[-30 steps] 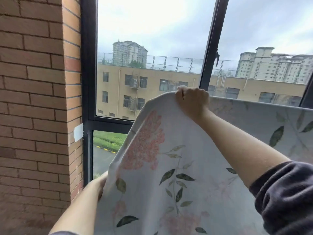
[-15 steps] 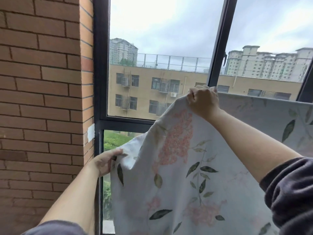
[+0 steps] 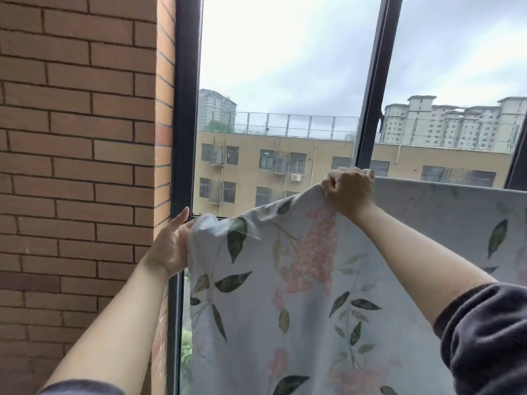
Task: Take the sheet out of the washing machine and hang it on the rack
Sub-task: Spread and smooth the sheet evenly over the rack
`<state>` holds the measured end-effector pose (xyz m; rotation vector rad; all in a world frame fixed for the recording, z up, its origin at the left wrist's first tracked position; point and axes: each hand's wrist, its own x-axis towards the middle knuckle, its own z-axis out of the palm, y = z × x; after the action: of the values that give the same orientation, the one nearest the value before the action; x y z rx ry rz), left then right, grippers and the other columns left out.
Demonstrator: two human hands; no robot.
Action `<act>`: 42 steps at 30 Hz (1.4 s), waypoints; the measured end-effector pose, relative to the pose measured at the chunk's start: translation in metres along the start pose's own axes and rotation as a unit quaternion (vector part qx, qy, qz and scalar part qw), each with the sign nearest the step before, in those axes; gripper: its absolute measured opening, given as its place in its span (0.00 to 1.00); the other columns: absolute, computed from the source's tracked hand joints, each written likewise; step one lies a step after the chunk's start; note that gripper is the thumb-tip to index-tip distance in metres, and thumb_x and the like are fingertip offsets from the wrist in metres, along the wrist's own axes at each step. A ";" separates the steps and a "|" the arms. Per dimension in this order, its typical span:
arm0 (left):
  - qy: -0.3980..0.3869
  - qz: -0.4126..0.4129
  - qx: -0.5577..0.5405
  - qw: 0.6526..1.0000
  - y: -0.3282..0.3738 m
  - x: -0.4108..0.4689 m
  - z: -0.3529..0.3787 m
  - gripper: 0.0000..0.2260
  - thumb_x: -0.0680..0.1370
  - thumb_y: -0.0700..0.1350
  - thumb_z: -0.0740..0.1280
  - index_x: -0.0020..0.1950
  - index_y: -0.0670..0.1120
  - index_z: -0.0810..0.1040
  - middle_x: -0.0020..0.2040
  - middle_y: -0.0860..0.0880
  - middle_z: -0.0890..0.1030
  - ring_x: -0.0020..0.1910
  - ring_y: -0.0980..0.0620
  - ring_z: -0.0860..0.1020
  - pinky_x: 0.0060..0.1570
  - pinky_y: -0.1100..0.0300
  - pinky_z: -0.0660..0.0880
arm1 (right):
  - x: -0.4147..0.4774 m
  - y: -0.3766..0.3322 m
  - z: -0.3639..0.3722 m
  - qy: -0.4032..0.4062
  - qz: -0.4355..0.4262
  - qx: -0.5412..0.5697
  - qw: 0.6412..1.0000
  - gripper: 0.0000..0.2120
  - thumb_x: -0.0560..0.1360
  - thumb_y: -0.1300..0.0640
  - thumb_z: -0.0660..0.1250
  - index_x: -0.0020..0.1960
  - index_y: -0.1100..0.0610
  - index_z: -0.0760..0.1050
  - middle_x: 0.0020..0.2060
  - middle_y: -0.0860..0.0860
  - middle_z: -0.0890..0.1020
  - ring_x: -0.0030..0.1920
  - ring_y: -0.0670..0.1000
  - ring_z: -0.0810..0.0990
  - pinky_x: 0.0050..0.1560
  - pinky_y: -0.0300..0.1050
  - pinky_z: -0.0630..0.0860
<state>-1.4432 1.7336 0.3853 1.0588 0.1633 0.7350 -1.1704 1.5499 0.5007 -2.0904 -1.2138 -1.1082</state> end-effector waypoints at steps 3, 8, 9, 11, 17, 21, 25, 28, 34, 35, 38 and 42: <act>0.026 0.077 -0.082 0.993 0.016 0.004 0.000 0.12 0.67 0.56 0.72 0.39 0.48 0.82 0.39 0.48 0.80 0.37 0.52 0.80 0.41 0.61 0.77 | 0.002 0.003 -0.001 0.006 -0.002 -0.002 1.000 0.17 0.72 0.48 0.49 0.33 0.54 0.71 0.36 0.52 0.78 0.46 0.57 0.77 0.56 0.51 0.62; 0.075 -0.083 0.136 0.984 0.034 0.007 0.015 0.23 0.73 0.61 0.65 0.56 0.43 0.79 0.47 0.41 0.81 0.44 0.43 0.79 0.47 0.51 0.75 | 0.005 0.006 0.002 0.023 -0.013 0.021 0.999 0.22 0.71 0.48 0.49 0.39 0.59 0.78 0.39 0.55 0.81 0.44 0.58 0.78 0.53 0.50 0.64; 0.086 -0.094 0.154 0.980 0.040 0.007 0.019 0.22 0.76 0.59 0.63 0.56 0.42 0.79 0.47 0.41 0.81 0.43 0.44 0.80 0.45 0.52 0.75 | 0.005 0.008 0.002 0.027 -0.016 0.033 0.999 0.23 0.71 0.47 0.49 0.39 0.60 0.78 0.39 0.56 0.81 0.42 0.59 0.78 0.52 0.50 0.66; 0.126 -0.004 0.110 0.986 0.053 0.012 0.026 0.18 0.79 0.54 0.60 0.54 0.41 0.81 0.44 0.43 0.83 0.43 0.48 0.81 0.47 0.55 0.74 | 0.005 0.011 0.001 0.030 -0.016 0.058 0.998 0.22 0.73 0.48 0.51 0.41 0.62 0.78 0.42 0.58 0.80 0.42 0.60 0.78 0.50 0.50 0.68; 0.097 0.164 0.011 0.982 0.098 0.022 0.054 0.19 0.78 0.50 0.57 0.36 0.46 0.83 0.36 0.47 0.83 0.39 0.50 0.81 0.42 0.59 0.75 | 0.012 0.019 -0.011 0.011 -0.021 0.110 0.994 0.18 0.77 0.52 0.56 0.44 0.65 0.76 0.44 0.61 0.79 0.41 0.60 0.78 0.43 0.49 0.75; 0.139 0.153 0.071 0.976 0.113 0.026 0.065 0.16 0.78 0.51 0.60 0.36 0.46 0.79 0.28 0.50 0.80 0.35 0.53 0.78 0.37 0.61 0.73 | 0.015 0.022 -0.018 -0.021 -0.025 0.122 0.992 0.19 0.77 0.50 0.53 0.46 0.64 0.76 0.45 0.61 0.78 0.43 0.60 0.78 0.44 0.49 0.75; 0.116 0.142 0.087 0.979 0.118 0.028 0.071 0.17 0.78 0.52 0.59 0.37 0.46 0.80 0.27 0.49 0.80 0.34 0.53 0.78 0.35 0.61 0.74 | 0.019 0.036 -0.022 -0.099 0.017 0.127 0.987 0.16 0.79 0.51 0.55 0.47 0.60 0.76 0.47 0.59 0.80 0.49 0.60 0.78 0.53 0.52 0.73; 0.113 0.080 0.125 0.982 0.114 0.028 0.075 0.15 0.79 0.50 0.60 0.38 0.45 0.79 0.34 0.47 0.79 0.30 0.53 0.79 0.37 0.60 0.74 | 0.022 0.048 -0.025 -0.147 0.050 0.142 0.978 0.13 0.79 0.49 0.57 0.39 0.52 0.73 0.41 0.54 0.81 0.47 0.58 0.78 0.57 0.54 0.71; 0.168 0.231 0.054 0.957 0.124 0.044 0.077 0.13 0.77 0.39 0.61 0.33 0.49 0.69 0.30 0.51 0.75 0.30 0.55 0.74 0.35 0.63 0.70 | 0.039 0.048 -0.028 -0.109 0.075 0.162 0.978 0.10 0.77 0.55 0.63 0.43 0.57 0.81 0.42 0.55 0.84 0.47 0.58 0.80 0.56 0.52 0.74; 0.173 0.240 0.064 0.953 0.127 0.044 0.078 0.11 0.76 0.39 0.61 0.34 0.48 0.69 0.32 0.50 0.75 0.32 0.55 0.74 0.36 0.63 0.70 | 0.042 0.045 -0.029 -0.078 0.078 0.150 0.982 0.10 0.77 0.55 0.63 0.45 0.58 0.82 0.44 0.57 0.84 0.48 0.59 0.80 0.57 0.53 0.73; 0.223 0.236 0.089 0.942 0.142 0.047 0.071 0.08 0.75 0.39 0.62 0.36 0.48 0.74 0.29 0.51 0.79 0.34 0.53 0.74 0.37 0.61 0.71 | 0.048 0.040 -0.034 -0.005 0.092 0.160 0.983 0.11 0.77 0.56 0.62 0.46 0.60 0.81 0.43 0.61 0.84 0.46 0.61 0.80 0.51 0.50 0.73; 0.272 0.219 0.140 0.927 0.148 0.049 0.063 0.07 0.74 0.41 0.66 0.36 0.49 0.76 0.35 0.50 0.78 0.36 0.51 0.75 0.40 0.59 0.72 | 0.046 0.039 -0.029 -0.027 0.066 0.180 0.981 0.10 0.77 0.58 0.62 0.43 0.59 0.80 0.40 0.60 0.84 0.44 0.61 0.81 0.47 0.51 0.77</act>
<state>-1.4471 1.7591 0.5518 1.1518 0.5316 1.4419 -1.1353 1.5317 0.5553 -1.9000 -1.1793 -0.7152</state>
